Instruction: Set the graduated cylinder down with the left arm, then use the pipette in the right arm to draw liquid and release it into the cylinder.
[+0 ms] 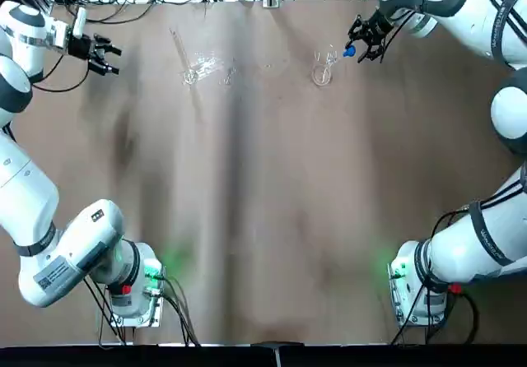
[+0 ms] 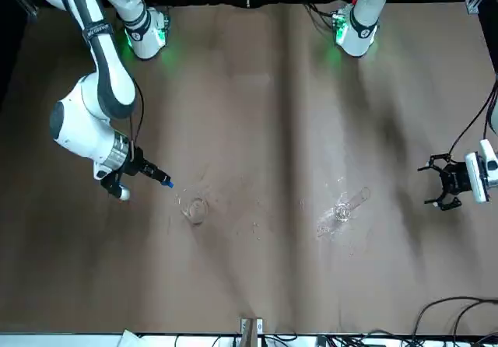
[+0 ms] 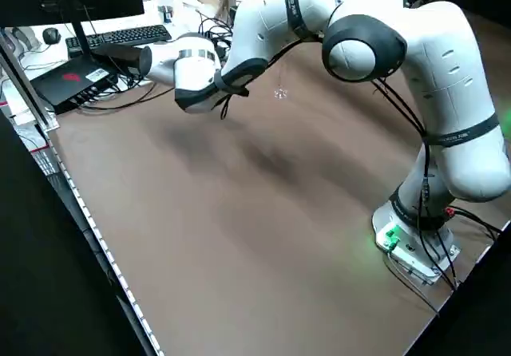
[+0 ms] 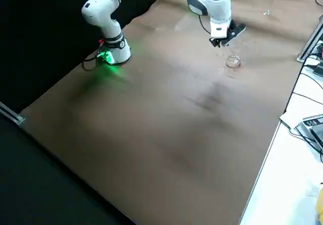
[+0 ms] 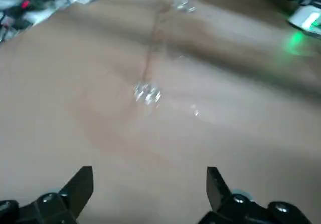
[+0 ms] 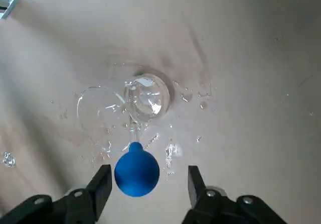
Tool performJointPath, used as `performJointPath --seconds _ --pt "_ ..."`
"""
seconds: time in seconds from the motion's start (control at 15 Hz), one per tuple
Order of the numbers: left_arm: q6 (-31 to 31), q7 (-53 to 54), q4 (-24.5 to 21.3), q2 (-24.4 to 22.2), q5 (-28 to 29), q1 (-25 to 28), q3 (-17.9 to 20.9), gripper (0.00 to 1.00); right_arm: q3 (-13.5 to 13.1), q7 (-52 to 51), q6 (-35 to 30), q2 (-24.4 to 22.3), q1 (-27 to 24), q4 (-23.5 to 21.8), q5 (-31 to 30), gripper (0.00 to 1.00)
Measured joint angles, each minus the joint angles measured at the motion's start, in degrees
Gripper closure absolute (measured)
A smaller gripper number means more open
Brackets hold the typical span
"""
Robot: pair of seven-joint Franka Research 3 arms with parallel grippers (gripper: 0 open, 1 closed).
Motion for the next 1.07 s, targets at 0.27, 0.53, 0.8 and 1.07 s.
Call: performJointPath --seconds 0.27,0.53,0.8,1.07 --pt "-6.61 17.80 -0.03 0.28 -5.04 -1.39 -0.72 0.00 0.00 0.11 0.00 0.08 0.05 0.00 0.24 0.38" --pt "-10.16 24.63 -0.75 3.34 -5.92 -3.96 -0.82 0.00 0.01 0.15 0.03 0.08 0.19 0.03 0.98 0.50" --pt "-11.21 25.94 -0.81 8.56 -9.14 -7.29 -1.92 0.00 0.01 0.17 0.07 0.08 0.20 0.16 1.32 0.63" --pt "-11.22 25.98 -0.80 11.52 -10.58 -9.41 -2.39 0.00 0.00 0.21 0.10 0.08 0.20 0.31 1.33 0.79"
